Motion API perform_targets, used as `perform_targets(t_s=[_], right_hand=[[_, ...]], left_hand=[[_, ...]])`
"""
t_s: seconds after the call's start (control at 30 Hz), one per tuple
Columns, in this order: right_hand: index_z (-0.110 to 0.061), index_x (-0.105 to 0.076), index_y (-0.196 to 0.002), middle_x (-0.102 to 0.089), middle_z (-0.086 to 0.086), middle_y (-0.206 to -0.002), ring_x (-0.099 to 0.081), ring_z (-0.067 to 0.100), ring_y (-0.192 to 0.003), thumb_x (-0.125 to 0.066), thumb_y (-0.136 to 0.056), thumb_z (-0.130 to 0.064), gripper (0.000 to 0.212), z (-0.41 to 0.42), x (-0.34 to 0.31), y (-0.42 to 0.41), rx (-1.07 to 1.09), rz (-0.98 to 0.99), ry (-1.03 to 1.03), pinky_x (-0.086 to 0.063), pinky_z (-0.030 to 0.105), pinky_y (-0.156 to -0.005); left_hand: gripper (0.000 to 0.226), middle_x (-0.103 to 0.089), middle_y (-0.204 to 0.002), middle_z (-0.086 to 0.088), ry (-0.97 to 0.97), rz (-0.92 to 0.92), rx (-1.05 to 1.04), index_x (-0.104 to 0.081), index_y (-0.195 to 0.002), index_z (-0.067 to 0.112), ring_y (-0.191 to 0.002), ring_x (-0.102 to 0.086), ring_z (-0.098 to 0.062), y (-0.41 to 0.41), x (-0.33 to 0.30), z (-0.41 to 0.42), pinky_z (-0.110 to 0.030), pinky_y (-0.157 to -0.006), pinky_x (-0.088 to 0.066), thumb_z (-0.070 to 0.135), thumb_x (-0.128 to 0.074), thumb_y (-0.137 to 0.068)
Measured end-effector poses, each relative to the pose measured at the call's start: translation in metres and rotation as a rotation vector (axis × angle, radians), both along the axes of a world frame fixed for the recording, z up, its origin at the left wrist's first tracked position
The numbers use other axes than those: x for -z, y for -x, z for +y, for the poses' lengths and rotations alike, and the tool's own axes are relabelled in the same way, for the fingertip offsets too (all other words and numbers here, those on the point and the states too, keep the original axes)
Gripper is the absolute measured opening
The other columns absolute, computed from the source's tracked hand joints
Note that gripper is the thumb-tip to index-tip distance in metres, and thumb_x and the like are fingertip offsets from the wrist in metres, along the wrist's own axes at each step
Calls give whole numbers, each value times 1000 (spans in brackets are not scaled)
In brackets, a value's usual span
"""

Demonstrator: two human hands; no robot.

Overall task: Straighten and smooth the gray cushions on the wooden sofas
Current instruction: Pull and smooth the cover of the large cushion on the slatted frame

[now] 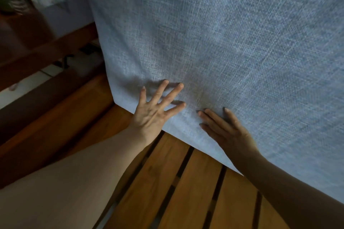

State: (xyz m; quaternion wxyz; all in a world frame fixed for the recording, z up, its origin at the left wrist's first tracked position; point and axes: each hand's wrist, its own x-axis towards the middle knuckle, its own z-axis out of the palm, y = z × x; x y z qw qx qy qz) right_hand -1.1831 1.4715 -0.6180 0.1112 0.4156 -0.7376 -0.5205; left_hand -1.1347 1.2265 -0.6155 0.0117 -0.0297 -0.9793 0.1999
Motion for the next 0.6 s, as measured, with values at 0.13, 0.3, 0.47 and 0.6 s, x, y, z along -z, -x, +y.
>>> perform_targets(t_s=[0.13,0.3,0.47,0.6], right_hand=[[-10,29,-145,45,24,-142,39,39,-131,-47,-95,-35,94,2,-8,13,0,17,79,24,62,-105],[-8,30,-144,46,25,-141,37,38,-132,-42,-97,-33,89,0,-8,22,-16,34,61,17,57,-105],[-6,30,-144,46,23,-142,38,37,-132,-33,-96,-15,80,9,-16,20,-15,6,57,22,60,-107],[-6,27,-145,42,19,-146,36,35,-135,-7,-81,1,73,39,-41,15,30,-28,117,23,62,-103]], left_hand=[[100,58,-134,-5,-15,-6,-26,21,-145,42,-139,31,-35,17,-4,4,-63,-110,-10,-3,-49,-88],[100,58,-134,-6,-1,-38,-31,22,-145,42,-140,27,-35,28,-11,5,-61,-111,-14,2,-52,-89],[102,53,-137,-10,-29,-124,-38,18,-147,38,-144,19,-33,23,-30,16,-57,-113,-12,2,-55,-87],[104,38,-149,-13,-72,-168,21,21,-147,35,-145,16,-31,20,-67,34,-54,-115,-9,0,-55,-85]])
